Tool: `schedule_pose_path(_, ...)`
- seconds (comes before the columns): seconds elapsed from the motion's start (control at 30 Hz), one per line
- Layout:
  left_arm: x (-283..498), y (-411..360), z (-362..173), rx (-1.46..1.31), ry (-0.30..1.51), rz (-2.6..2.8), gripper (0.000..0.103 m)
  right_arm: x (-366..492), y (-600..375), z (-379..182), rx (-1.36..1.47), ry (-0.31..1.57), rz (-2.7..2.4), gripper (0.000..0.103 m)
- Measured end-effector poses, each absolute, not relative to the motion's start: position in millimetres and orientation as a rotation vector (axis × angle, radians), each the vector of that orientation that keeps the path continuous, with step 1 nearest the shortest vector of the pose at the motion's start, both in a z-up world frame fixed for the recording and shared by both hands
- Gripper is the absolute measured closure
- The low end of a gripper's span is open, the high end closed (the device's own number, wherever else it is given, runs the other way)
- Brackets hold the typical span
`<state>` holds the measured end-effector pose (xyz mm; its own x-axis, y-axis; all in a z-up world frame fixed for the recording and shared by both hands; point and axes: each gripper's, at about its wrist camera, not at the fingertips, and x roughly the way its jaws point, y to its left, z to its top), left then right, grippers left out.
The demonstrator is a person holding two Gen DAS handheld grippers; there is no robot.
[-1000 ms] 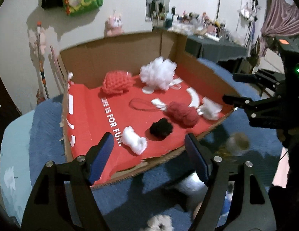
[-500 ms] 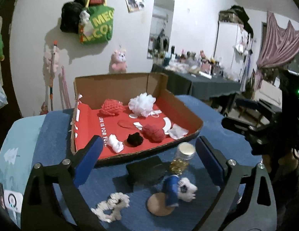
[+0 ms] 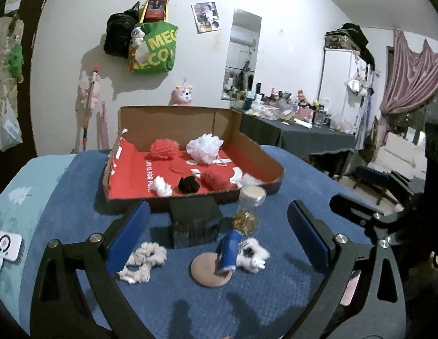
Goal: Organize soft objects
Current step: 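Withdraw both tools from the box back toward the table items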
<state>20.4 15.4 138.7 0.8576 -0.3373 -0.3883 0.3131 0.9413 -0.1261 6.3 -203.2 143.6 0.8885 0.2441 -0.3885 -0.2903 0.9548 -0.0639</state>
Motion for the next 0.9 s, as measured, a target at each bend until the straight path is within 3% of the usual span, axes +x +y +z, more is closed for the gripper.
schedule_pose_path(0.5,17.1,23.8,74.9,-0.068,0.565,-0.287,0.003,11.5,-193.3,71.6,-0.077,0.544,0.312,0.0)
schedule_pose_path(0.9,37.4,46.9,61.6,-0.066,0.635,-0.229,0.003,32.3,-180.4,50.2,-0.075,0.626,0.374,0.0)
